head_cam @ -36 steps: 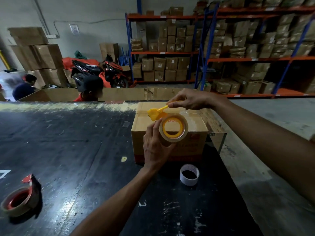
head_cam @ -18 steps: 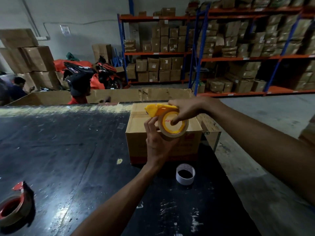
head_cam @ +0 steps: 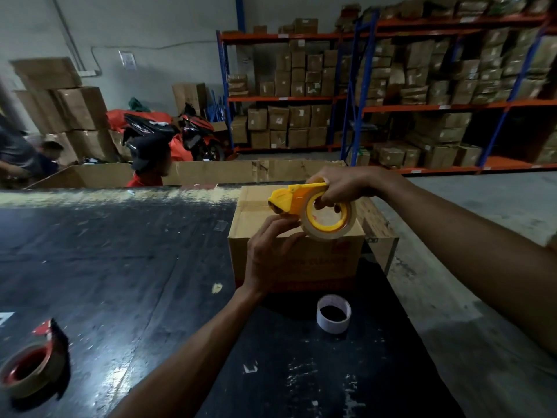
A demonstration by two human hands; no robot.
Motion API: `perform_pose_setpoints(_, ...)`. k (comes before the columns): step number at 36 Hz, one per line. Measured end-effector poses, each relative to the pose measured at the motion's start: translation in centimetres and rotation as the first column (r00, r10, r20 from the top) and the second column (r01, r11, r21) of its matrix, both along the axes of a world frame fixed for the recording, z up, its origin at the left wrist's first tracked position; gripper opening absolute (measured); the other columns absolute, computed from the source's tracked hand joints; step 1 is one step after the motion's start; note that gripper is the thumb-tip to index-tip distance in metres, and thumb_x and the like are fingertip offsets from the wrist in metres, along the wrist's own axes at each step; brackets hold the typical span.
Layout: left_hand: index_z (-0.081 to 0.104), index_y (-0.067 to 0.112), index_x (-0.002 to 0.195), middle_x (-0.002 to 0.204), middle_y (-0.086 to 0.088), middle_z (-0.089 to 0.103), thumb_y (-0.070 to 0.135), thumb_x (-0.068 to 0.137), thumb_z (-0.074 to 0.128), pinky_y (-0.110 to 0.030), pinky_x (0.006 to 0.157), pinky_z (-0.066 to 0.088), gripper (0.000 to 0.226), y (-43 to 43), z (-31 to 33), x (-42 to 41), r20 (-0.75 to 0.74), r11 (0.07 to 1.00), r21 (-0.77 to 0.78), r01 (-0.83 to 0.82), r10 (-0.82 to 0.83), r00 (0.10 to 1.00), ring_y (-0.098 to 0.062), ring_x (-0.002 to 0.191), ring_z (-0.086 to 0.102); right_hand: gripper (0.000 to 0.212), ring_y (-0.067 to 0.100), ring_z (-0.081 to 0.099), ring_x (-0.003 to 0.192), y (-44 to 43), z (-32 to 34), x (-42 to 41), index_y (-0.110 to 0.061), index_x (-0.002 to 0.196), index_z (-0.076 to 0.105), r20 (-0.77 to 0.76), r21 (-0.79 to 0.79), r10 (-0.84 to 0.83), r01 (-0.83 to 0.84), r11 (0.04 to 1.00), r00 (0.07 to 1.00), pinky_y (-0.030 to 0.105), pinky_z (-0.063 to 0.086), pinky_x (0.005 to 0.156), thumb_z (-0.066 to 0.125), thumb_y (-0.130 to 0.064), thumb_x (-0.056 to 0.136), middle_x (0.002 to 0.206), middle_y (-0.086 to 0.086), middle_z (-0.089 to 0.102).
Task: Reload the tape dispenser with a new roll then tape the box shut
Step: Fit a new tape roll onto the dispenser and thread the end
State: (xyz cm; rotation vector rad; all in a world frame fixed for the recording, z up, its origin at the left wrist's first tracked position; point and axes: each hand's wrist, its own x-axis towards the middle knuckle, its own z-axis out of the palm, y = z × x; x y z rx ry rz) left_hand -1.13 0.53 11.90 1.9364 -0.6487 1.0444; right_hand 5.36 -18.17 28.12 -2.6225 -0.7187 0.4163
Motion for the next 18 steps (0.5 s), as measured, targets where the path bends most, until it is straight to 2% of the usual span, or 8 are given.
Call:
perform_pose_setpoints(3, 0.073, 0.000, 0.110, 0.114, -0.009, 0.073, 0.003, 0.086, 0.080, -0.017, 0.093, 0.056, 0.025, 0.23, 0.50, 0.24, 0.003, 0.999, 0.040, 0.000, 0.000, 1.000, -0.007, 0.106, 0.070, 0.023, 0.019, 0.063, 0.085, -0.10, 0.11, 0.23, -0.009, 0.115, 0.064, -0.011, -0.003, -0.005, 0.005, 1.000, 1.000, 0.026, 0.054, 0.065, 0.064, -0.004, 0.093, 0.103, 0.009, 0.067)
perform_pose_setpoints(10, 0.075, 0.000, 0.107, 0.110, -0.010, 0.075, 0.001, 0.088, 0.078, -0.017, 0.092, 0.056, 0.020, 0.65, 1.03, 0.71, 0.036, 0.996, 0.084, 0.009, -0.012, 0.999, -0.009, 0.104, 0.071, 0.026, 0.019, 0.064, 0.085, -0.30, 0.21, 0.54, -0.013, 0.116, 0.065, -0.037, 0.018, 0.001, 0.000, 1.000, 0.999, 0.032, 0.057, 0.070, 0.066, -0.004, 0.091, 0.104, 0.011, 0.068)
perform_pose_setpoints(14, 0.075, 0.000, 0.105, 0.107, -0.011, 0.075, 0.001, 0.089, 0.076, -0.022, 0.088, 0.059, 0.017, 0.52, 1.07, 0.91, 0.037, 0.997, 0.080, 0.014, -0.017, 0.999, -0.013, 0.101, 0.073, 0.034, 0.017, 0.064, 0.083, -0.47, 0.20, 0.72, -0.009, 0.125, 0.063, -0.045, 0.013, 0.004, -0.004, 1.000, 0.999, 0.028, 0.057, 0.066, 0.067, -0.005, 0.092, 0.106, 0.013, 0.069)
perform_pose_setpoints(18, 0.075, -0.001, 0.105, 0.107, -0.011, 0.075, 0.000, 0.087, 0.078, -0.021, 0.088, 0.059, 0.018, 0.19, 0.89, 0.84, 0.044, 0.997, 0.079, 0.013, -0.016, 0.999, -0.011, 0.099, 0.072, 0.034, 0.016, 0.064, 0.081, -0.70, 0.25, 0.77, -0.008, 0.125, 0.063, -0.048, 0.030, 0.006, -0.004, 1.000, 0.999, 0.024, 0.055, 0.061, 0.066, -0.005, 0.092, 0.107, 0.014, 0.069)
